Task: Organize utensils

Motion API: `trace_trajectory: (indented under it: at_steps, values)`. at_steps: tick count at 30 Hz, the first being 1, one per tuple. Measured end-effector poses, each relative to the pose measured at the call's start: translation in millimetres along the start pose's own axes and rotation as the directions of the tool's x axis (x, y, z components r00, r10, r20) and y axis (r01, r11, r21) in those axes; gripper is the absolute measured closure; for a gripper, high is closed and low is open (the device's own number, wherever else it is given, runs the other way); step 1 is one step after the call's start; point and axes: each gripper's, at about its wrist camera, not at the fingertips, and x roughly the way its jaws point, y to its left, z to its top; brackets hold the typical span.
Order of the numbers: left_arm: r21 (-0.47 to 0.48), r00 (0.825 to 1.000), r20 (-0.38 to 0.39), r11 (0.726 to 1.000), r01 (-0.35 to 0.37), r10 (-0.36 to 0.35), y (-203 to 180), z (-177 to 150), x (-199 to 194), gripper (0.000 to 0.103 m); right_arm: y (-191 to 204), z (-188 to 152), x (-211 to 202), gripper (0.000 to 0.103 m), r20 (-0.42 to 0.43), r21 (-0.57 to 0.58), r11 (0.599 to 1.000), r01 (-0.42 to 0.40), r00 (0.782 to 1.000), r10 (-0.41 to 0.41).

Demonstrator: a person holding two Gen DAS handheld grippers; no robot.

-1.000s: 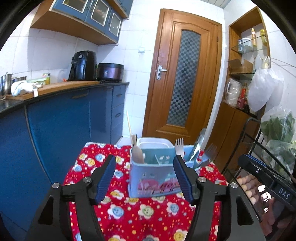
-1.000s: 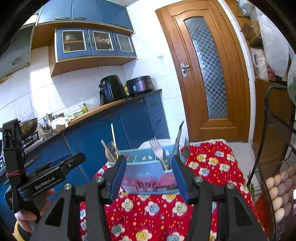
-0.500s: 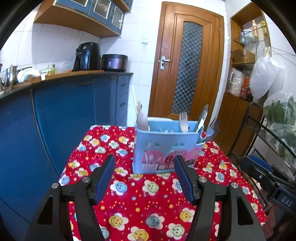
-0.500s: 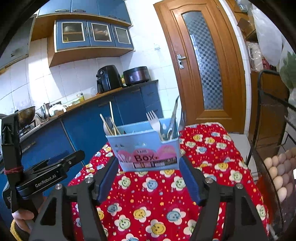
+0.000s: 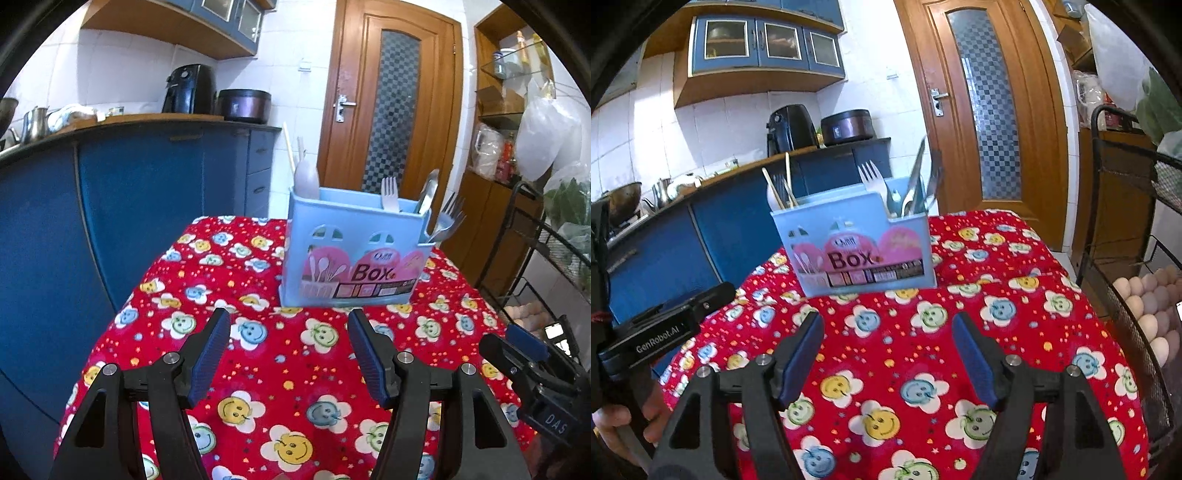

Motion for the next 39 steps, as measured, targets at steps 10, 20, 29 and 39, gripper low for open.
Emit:
trace_trajectory:
  at_steps: [10,20,29,39]
  values:
    - [0.01,0.998,0.016,0.998,-0.065,0.065,3.2,-21.3,11.7,0.036,0.1,-19.0,12.4,0.028,-0.013,-0.023,0.998,0.052,0.999,-0.052]
    - [0.005,0.997,0.012,0.997,-0.081,0.081,5.5,-26.1,15.1,0.036,-0.1,-22.5,14.5,0.028,-0.023,-0.017,0.998,0.056,0.998,-0.056]
    - [0.01,0.996,0.019,0.996,-0.09,0.09,4.8,-25.9,13.6,0.036,-1.6,-21.8,14.3,0.028,-0.024,-0.01,0.998,0.058,0.998,-0.058]
    - [0.015,0.995,0.027,0.996,-0.093,0.093,2.6,-25.3,11.5,0.036,-1.8,-21.7,14.7,0.028,-0.024,-0.009,0.998,0.057,0.998,-0.057]
